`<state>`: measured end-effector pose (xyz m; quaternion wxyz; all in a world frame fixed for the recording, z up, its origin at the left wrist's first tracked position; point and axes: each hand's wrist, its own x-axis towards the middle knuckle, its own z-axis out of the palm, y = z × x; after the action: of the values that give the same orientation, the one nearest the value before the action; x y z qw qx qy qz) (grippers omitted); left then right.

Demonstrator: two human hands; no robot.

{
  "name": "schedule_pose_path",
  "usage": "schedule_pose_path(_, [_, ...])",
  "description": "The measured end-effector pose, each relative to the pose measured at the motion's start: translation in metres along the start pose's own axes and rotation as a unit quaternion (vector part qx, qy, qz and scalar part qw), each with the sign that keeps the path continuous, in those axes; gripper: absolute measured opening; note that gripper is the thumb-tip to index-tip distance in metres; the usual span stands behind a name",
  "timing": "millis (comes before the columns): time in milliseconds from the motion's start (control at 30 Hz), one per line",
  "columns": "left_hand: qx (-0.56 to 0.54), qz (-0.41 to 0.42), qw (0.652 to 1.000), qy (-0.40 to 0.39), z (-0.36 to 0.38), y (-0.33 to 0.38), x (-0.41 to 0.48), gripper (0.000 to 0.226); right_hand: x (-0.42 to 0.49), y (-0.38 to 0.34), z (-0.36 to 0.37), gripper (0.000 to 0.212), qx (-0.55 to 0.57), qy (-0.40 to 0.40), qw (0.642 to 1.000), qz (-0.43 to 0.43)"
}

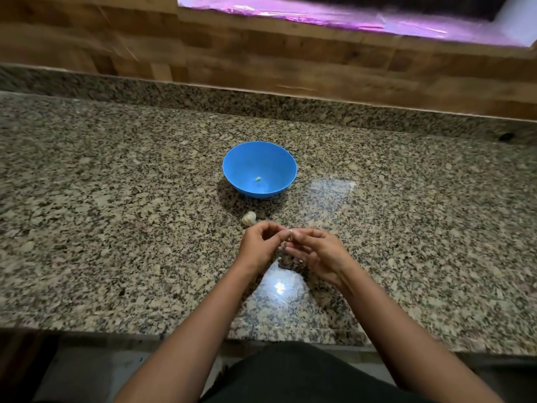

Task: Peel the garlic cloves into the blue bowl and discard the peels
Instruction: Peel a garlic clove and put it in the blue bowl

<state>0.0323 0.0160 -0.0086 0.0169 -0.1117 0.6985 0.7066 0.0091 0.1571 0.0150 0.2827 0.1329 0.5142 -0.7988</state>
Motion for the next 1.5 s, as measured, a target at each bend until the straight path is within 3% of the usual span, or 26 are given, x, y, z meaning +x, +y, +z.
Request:
schedule_pose_path(233, [0.008, 0.025, 0.996, -0.084, -0.002, 0.011, -0.001, 0.004, -0.005, -0.007, 0.002, 0.009, 0.008, 0.008, 1.0, 0.018])
schedule_pose_path(467, [0.177, 0.112, 0.974, -0.088, 0.001, 0.014, -0.003, 0.008, 0.0, -0.002, 0.002, 0.014, 0.078, 0.021, 0.997, 0.017])
schedule_pose_path(600, [0.226, 0.119, 0.961, -0.11, 0.004, 0.008, -0.009, 0.009, 0.002, -0.007, 0.002, 0.01, 0.081, 0.06, 0.995, 0.004])
schedule_pose_path(667, [0.197, 0.093, 0.97, -0.109, 0.003, 0.004, -0.011, 0.009, 0.003, -0.009, -0.001, 0.015, 0.062, 0.078, 0.995, -0.012])
schedule_pose_path(767, [0.073, 0.011, 0.997, -0.035, 0.004, 0.004, -0.01, 0.01, 0.002, -0.009, -0.002, 0.015, 0.03, 0.062, 0.997, -0.025])
schedule_pose_path(967, [-0.05, -0.042, 0.998, -0.006, 0.01, 0.01, 0.0, 0.008, -0.002, -0.005, -0.003, 0.01, -0.04, 0.028, 0.996, -0.069])
schedule_pose_path(1233, [-0.096, -0.068, 0.993, 0.003, 0.015, 0.013, 0.002, 0.005, -0.003, -0.001, -0.004, 0.016, -0.167, 0.049, 0.976, -0.134])
schedule_pose_path(1500, [-0.099, -0.083, 0.992, 0.008, 0.017, 0.017, 0.004, 0.009, -0.009, -0.006, -0.002, 0.011, -0.199, 0.037, 0.967, -0.154])
